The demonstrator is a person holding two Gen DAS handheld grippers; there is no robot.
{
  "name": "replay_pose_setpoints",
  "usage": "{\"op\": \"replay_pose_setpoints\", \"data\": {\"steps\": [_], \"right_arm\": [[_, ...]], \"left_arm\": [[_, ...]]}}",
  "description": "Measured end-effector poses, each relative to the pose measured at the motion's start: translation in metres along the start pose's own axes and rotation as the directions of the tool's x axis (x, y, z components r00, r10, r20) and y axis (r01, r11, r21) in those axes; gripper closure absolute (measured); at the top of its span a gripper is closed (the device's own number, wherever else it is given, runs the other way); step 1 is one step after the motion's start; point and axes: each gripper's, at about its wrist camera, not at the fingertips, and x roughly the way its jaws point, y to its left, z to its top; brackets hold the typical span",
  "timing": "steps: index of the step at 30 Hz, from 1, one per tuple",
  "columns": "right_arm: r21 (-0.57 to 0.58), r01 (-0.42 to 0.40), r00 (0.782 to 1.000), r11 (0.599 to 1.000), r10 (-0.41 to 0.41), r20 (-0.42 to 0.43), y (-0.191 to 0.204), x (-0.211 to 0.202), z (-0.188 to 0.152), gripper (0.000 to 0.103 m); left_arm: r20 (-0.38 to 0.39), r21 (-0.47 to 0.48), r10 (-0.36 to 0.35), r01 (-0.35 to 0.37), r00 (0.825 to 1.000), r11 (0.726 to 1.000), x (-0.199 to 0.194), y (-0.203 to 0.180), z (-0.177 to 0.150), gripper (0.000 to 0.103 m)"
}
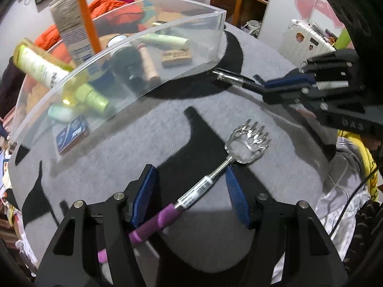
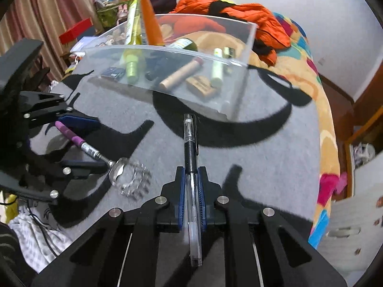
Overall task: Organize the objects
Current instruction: 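Lift the black pen with the right tool while the left tool grasps the purple back scratcher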
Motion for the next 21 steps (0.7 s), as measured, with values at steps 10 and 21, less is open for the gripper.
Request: {"op": "replay_pose_setpoints", "data": {"steps": [10, 21], "right_arm": [[0.068, -0.047, 0.998, 0.997, 0.045, 0.034, -0.003, -0.010, -0.006, 0.094], [0.076, -0.064, 0.996, 0.995, 0.059, 0.062, 0.001, -0.020, -0.008, 0.094]], "left_arm": [[0.007, -0.043, -0.015, 0.015, 1.000, 0.999, -0.005, 0.001, 0.005, 0.081], [0.079, -0.110, -0.003, 0.012, 0.997, 0.994, -0.041, 0.017, -0.008, 0.098]]}}
